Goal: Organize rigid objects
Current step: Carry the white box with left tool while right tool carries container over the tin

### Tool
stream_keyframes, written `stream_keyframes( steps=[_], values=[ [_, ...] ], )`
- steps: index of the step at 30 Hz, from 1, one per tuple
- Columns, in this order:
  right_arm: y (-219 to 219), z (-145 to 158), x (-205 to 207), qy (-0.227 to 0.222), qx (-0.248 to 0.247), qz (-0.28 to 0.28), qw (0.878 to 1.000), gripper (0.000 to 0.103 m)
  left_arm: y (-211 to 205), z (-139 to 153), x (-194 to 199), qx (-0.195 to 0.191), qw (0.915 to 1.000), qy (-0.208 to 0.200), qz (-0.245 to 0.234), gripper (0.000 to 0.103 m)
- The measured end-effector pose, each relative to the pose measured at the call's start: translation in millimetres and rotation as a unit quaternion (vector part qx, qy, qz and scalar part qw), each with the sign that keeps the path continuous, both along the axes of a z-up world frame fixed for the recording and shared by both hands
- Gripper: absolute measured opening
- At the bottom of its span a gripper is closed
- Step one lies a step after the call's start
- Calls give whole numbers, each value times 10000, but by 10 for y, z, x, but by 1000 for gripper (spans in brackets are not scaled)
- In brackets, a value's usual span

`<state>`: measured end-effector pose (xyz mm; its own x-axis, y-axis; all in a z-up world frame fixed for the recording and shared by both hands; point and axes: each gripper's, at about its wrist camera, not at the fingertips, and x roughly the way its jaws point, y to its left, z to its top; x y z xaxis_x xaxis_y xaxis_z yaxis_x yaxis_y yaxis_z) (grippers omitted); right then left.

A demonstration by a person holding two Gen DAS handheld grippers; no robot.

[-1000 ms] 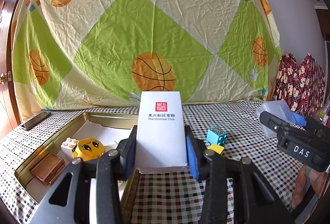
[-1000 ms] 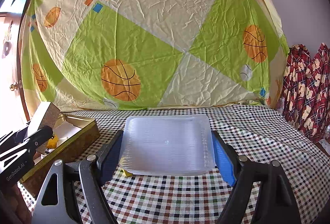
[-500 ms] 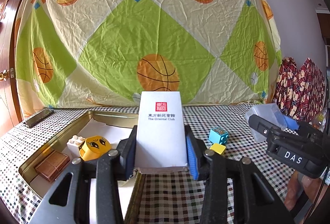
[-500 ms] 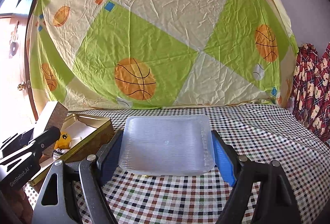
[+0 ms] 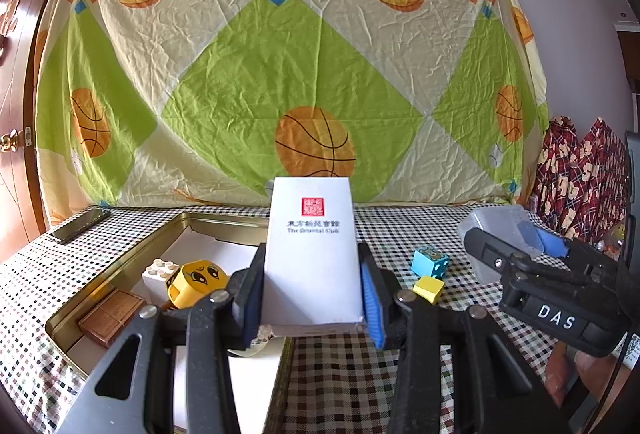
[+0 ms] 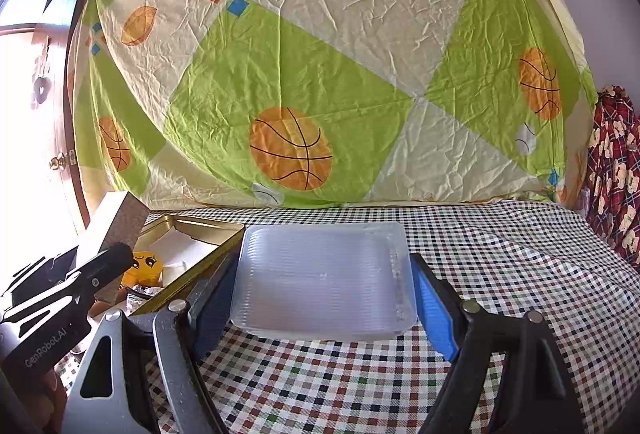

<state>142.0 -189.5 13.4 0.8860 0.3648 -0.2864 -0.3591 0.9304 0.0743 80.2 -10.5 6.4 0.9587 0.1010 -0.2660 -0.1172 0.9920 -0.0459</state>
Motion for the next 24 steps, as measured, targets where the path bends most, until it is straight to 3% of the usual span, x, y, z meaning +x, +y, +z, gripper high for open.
stream_keyframes(
  steps=[24],
  values=[
    [363,-4,-35,-52,-128,285,9995,82,285,27,-85,-234,9994,-99,219,41]
  ],
)
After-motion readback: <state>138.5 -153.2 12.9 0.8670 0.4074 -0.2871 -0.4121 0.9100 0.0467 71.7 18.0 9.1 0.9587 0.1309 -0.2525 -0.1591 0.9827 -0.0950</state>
